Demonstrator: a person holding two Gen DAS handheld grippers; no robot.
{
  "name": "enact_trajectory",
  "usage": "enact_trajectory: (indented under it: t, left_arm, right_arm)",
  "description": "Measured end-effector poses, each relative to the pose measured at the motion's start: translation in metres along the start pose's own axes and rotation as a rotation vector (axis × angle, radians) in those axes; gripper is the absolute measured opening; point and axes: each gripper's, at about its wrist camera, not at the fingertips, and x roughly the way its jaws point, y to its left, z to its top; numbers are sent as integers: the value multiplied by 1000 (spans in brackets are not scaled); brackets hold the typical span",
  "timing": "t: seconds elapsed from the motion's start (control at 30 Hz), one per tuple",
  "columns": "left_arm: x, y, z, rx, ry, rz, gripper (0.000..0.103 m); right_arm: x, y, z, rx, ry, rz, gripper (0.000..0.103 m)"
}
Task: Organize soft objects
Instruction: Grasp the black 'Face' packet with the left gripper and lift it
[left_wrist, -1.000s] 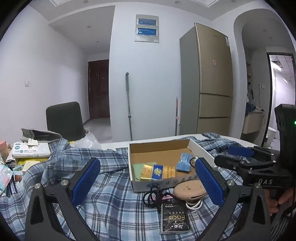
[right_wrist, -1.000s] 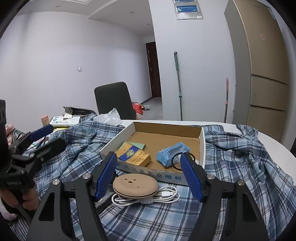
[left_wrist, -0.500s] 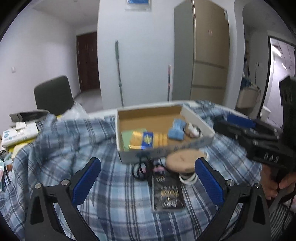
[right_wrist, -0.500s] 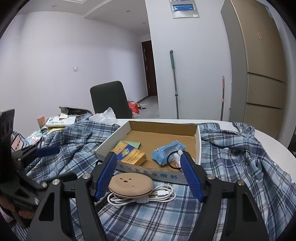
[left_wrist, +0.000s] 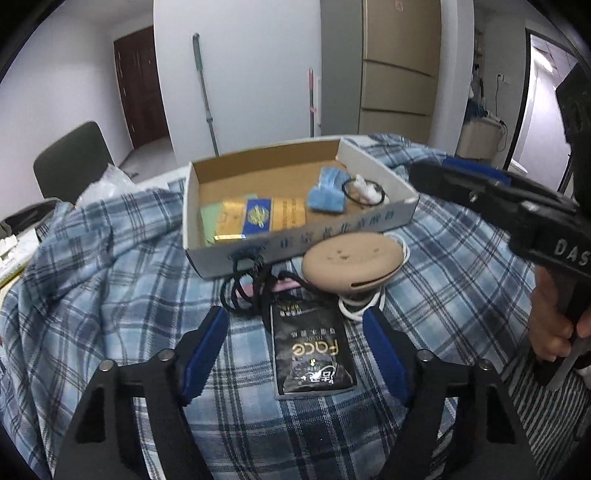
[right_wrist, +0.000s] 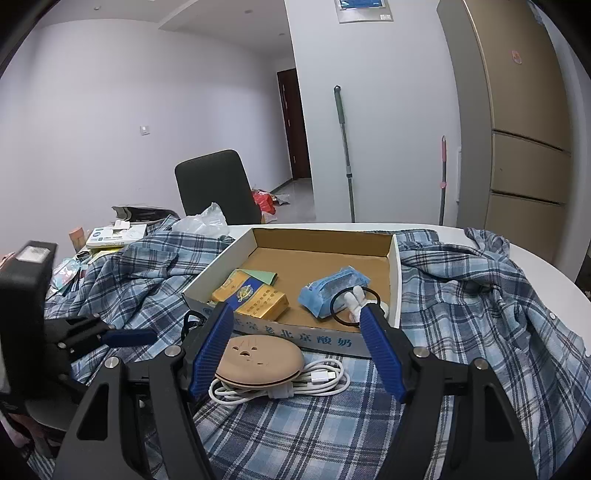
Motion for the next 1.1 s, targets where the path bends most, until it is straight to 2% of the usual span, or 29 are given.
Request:
enact_trajectory:
  t: [0.13, 0.2, 0.3, 0.67, 0.73, 0.9, 0.97, 1.1]
  left_arm:
    - [12, -5, -1, 22, 60, 7, 70]
    - [13, -7, -1, 30, 66, 7, 68]
    - [15, -6, -1, 23, 82, 7, 58]
    - [30, -10, -2, 29, 164, -28, 57]
    - [32, -11, -2, 30, 176, -28, 51]
    - [27, -7, -2, 10, 147, -31, 49]
    - [16, -3, -1, -3, 91, -45, 49]
    - [-12, 2, -2, -21, -49, -27, 49]
  right_arm:
    - [1, 0, -1, 2, 5, 2, 70]
    - [1, -1, -1, 6, 7, 1, 70]
    - [1, -1, -1, 5, 8, 2, 70]
    - [2, 0, -2, 8, 16, -3, 70]
    - [2, 0, -1, 7, 13, -3, 70]
    - [1, -1, -1, 7, 10, -3, 70]
    - [1, -1, -1, 8, 8, 0, 70]
    - [0, 0, -1, 4, 6, 15, 70]
